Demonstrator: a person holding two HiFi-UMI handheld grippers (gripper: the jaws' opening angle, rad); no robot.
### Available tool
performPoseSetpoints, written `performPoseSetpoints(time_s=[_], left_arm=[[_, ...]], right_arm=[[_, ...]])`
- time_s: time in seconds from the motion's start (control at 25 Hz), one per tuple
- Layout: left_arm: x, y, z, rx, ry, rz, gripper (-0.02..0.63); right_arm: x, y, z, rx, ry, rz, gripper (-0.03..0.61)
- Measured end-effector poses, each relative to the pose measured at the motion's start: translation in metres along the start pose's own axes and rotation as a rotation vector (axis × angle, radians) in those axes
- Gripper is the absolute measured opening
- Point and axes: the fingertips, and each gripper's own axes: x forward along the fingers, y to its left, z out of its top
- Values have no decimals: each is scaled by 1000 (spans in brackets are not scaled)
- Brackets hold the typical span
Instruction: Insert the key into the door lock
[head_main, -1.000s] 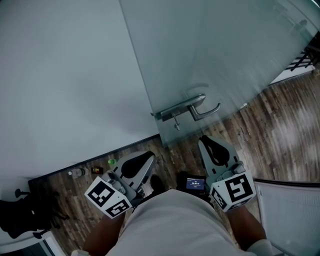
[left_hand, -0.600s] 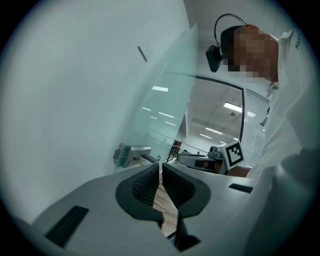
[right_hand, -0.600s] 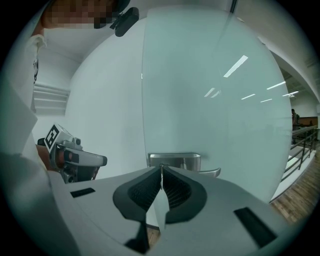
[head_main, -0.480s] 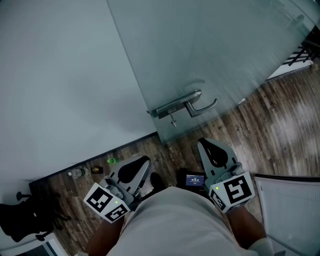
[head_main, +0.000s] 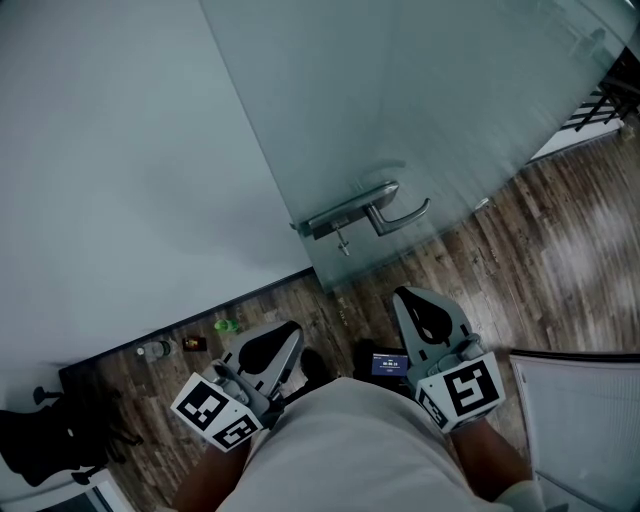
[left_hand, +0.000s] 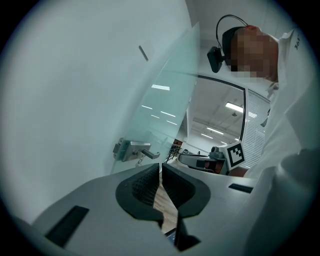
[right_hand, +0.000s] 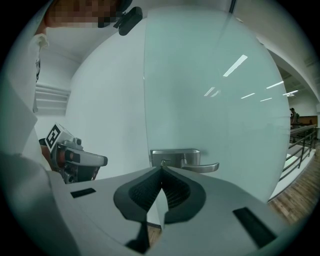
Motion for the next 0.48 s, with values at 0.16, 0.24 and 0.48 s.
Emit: performPoseSetpoints(time_s=[0.16,0.24,0.48], left_arm=[[2,-4,-3,-4,4,-12,29],[3,-5,-3,-4,2,-15,29],[3,-8,-3,-6,1,-19,29]], right_arm=[[-2,0,-2,-1,7,-4,11],[-3,-1,-3,4,11,-4,11],[-4,-3,-3,19,15,-4,9]])
